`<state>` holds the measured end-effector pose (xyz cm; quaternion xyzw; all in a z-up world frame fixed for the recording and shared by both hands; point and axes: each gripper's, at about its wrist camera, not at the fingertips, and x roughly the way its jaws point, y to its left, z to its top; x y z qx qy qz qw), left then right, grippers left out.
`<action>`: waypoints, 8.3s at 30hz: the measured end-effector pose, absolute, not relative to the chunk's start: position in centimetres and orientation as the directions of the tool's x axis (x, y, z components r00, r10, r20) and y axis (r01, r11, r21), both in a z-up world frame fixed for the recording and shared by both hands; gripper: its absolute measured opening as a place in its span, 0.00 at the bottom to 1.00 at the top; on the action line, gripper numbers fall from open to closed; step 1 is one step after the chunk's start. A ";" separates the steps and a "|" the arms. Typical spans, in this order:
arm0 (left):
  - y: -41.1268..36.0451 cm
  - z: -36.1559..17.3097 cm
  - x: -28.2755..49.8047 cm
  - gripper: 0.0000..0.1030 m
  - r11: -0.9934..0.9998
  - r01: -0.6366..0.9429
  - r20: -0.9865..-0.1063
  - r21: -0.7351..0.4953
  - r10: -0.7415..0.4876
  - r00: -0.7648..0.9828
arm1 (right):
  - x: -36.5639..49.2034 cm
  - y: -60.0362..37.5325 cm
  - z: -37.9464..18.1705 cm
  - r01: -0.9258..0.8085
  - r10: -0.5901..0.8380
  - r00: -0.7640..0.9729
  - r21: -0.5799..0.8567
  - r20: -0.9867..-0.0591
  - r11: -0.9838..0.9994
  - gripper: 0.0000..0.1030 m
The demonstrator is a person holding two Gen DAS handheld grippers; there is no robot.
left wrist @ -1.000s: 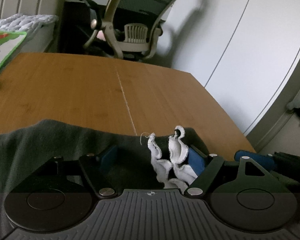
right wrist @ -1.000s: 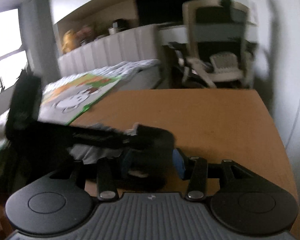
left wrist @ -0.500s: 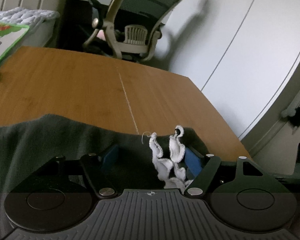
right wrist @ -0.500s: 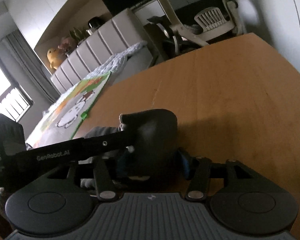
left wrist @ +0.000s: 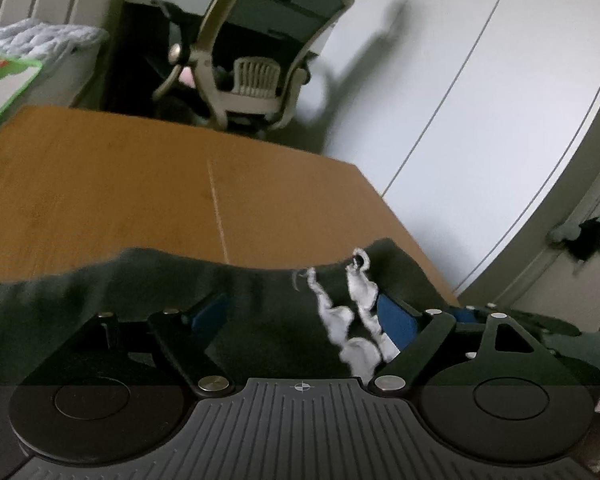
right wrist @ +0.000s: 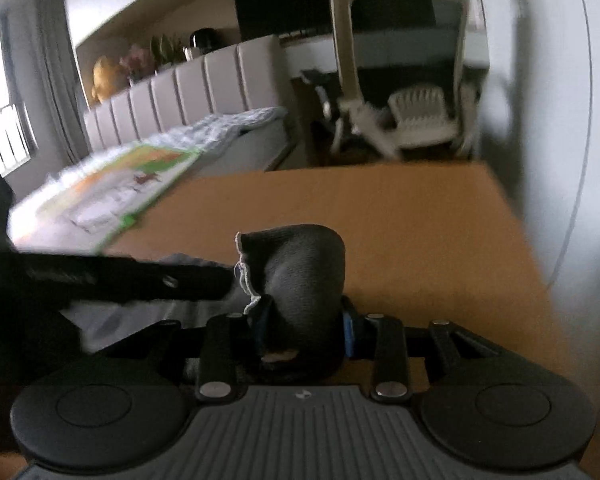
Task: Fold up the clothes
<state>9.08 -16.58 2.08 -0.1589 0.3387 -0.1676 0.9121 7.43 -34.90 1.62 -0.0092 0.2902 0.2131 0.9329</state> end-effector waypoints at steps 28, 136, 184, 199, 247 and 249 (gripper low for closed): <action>-15.8 2.8 8.4 0.72 0.889 0.149 -0.566 -0.432 -0.396 0.723 | 0.2 -24.4 -2.4 -0.455 0.259 0.890 -0.691 -0.376 0.561 0.37; -13.2 -1.8 7.3 0.80 0.863 0.179 -0.482 -0.472 -0.423 0.768 | 8.9 -30.7 -0.8 -0.410 0.474 0.676 0.246 -0.565 0.878 0.97; -7.6 -0.4 7.5 0.91 0.758 0.084 -0.436 -0.647 -0.458 0.775 | 6.6 -25.8 1.4 -0.557 0.467 0.711 -0.016 -0.526 0.830 0.50; -8.9 -0.5 8.0 0.90 0.898 0.030 -0.554 -0.439 -0.296 0.778 | 6.0 -25.4 1.8 -0.585 0.523 0.690 0.040 -0.500 0.810 0.72; -8.4 -0.2 7.7 0.98 0.896 0.023 -0.531 -0.444 -0.284 0.798 | 4.6 -27.0 1.9 -0.544 0.495 0.768 -0.005 -0.407 0.839 1.00; -8.2 -0.3 7.7 0.98 0.894 0.023 -0.527 -0.447 -0.284 0.801 | 5.1 -27.5 1.9 -0.533 0.499 0.771 0.027 -0.396 0.846 1.00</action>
